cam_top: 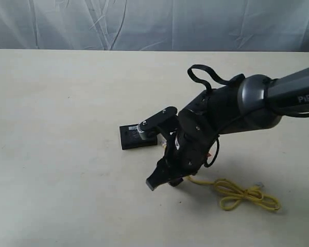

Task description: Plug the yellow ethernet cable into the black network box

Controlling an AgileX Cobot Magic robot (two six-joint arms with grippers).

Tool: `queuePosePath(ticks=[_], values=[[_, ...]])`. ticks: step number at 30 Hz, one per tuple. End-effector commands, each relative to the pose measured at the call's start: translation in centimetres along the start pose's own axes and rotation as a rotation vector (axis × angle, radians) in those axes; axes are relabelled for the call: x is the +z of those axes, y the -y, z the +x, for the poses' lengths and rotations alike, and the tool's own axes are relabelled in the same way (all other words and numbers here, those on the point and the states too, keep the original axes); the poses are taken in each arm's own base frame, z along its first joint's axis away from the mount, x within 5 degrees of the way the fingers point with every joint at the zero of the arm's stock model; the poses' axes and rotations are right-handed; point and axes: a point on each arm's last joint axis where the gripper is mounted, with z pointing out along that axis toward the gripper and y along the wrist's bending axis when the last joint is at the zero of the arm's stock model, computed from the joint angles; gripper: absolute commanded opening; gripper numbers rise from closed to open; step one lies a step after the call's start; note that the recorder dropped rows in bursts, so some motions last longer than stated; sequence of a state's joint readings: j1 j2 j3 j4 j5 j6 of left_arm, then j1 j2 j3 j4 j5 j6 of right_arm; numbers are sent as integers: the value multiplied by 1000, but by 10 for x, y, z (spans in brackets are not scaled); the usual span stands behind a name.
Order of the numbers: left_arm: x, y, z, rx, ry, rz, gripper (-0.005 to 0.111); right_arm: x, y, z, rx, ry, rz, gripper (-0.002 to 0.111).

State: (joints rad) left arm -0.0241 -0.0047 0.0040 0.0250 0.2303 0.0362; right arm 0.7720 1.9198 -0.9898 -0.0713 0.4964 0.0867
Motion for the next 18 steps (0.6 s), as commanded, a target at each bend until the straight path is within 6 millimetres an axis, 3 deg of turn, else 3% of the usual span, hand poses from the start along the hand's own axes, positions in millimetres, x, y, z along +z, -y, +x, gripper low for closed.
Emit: queuePosePath(ticks=[1, 3, 5, 8, 14, 18], values=[[0, 0, -2, 1, 4, -4, 0, 9, 1, 1, -4, -16, 5, 44], [0, 0, -2, 1, 4, -4, 0, 13, 1, 2, -6, -28, 7, 39], [0, 0, -2, 1, 4, -4, 0, 18, 1, 4, -7, -46, 7, 27], [0, 0, -2, 1, 4, -4, 0, 23, 1, 7, -11, -77, 11, -1], [0, 0, -2, 1, 4, -4, 0, 18, 6, 11, -69, -125, 60, 0], [0, 0, -2, 1, 4, -4, 0, 3, 14, 15, -154, -178, 133, 0]])
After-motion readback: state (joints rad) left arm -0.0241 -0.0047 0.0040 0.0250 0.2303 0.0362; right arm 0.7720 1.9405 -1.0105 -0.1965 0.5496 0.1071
